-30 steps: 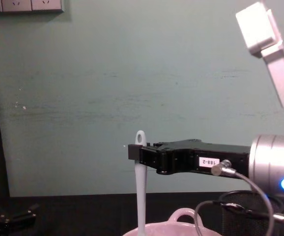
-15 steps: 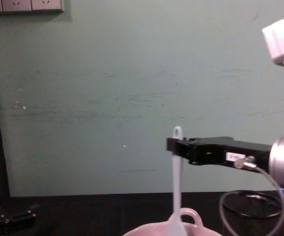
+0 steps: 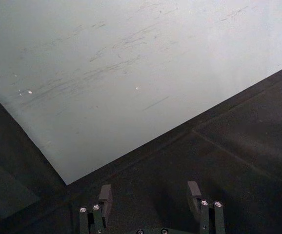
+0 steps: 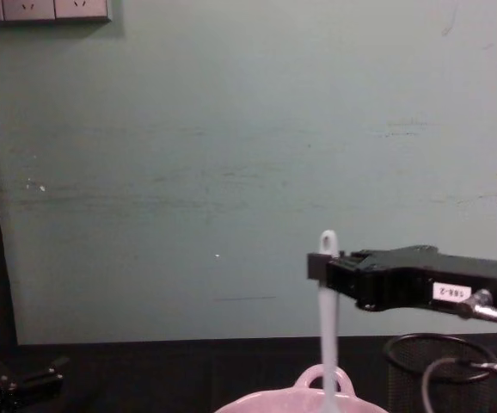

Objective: Use the one hand to pick up the spoon and stir the clear water in the bowl.

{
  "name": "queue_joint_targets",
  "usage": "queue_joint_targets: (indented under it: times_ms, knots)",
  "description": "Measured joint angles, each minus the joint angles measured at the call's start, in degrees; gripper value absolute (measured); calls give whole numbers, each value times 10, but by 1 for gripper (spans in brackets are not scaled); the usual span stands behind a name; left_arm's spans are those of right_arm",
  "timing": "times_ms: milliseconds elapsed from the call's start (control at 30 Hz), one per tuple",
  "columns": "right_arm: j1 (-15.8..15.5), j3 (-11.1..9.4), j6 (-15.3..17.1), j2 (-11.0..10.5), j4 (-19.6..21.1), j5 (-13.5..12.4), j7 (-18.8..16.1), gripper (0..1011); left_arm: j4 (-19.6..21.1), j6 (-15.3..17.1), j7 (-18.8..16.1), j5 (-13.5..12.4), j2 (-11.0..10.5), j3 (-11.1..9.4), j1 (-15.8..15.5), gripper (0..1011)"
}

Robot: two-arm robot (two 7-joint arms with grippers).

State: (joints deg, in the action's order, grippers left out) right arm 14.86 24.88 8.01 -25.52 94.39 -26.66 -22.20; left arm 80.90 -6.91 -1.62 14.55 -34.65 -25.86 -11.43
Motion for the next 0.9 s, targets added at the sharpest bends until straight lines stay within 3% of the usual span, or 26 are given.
queue_joint_targets:
  times_ms: [233, 567, 733, 900]
  knots:
    - [-5, 18, -1, 11, 9, -8, -21, 118, 0, 0, 0, 0, 0, 0, 0, 1005]
    - [24, 42, -11, 45, -30, -13, -30, 118, 0, 0, 0, 0, 0, 0, 0, 1005]
    - [38, 42, -15, 53, -55, -11, -28, 118, 0, 0, 0, 0, 0, 0, 0, 1005]
    - [47, 28, -18, 54, -76, -6, -14, 118, 0, 0, 0, 0, 0, 0, 0, 1005]
